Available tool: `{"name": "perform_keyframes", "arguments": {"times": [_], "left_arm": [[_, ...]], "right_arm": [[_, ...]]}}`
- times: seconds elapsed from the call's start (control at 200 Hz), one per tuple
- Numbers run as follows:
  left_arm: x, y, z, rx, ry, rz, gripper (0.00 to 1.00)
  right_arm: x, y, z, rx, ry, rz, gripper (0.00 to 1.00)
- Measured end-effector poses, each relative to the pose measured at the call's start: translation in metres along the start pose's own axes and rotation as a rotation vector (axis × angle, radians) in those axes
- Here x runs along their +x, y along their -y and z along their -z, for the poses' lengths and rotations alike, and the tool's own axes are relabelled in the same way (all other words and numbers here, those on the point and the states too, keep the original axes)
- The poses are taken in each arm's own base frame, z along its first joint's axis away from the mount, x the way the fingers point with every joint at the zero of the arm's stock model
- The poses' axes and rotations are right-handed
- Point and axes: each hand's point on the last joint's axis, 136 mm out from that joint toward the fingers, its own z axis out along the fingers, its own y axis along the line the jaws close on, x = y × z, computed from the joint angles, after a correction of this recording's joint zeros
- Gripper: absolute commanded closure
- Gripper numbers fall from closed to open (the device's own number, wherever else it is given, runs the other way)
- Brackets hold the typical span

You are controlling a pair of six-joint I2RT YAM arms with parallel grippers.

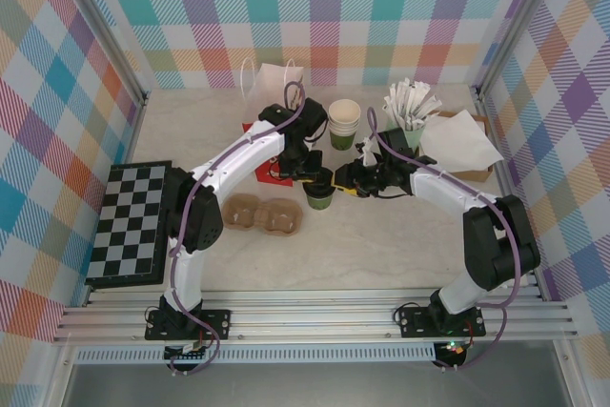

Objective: Pack the takeout coffee

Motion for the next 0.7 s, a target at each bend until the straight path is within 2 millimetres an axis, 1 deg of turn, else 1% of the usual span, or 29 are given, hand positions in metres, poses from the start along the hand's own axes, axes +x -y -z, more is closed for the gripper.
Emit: {"name": "perform_keyframes", "arguments": {"times": [0.15, 0.305, 0.385, 0.57, 0.7], "left_arm": [[-0.0009, 0.0007, -0.0036, 0.006, 0.003, 0.0, 1.0], [-0.0004, -0.001, -0.0068, 0.0, 0.003, 0.0, 1.0], [-0.0006, -0.0016, -0.0075, 0.001, 0.008, 0.0, 1.0], [-0.0012, -0.0033, -0.0078, -0.006, 0.014, -0.004, 1.0], [-0.0017, -0.0044, -0.0078, -0.012, 0.017, -0.011, 1.0]], "right_arm": [[0.0003, 0.0041, -0.0035, 0.008, -0.008, -0.007, 0.64], [-0.0011, 0.0032, -0.0059, 0.013, -0.011, -0.002, 0.71], [-0.0011, 0.0034, -0.0062, 0.014, -0.012, -0.004, 0.71], [-0.0005, 0.0011, -0.0064, -0.009, -0.006, -0.008, 0.64], [-0.0042, 0.001, 0.0006, 0.012, 0.036, -0.017, 0.62]]}}
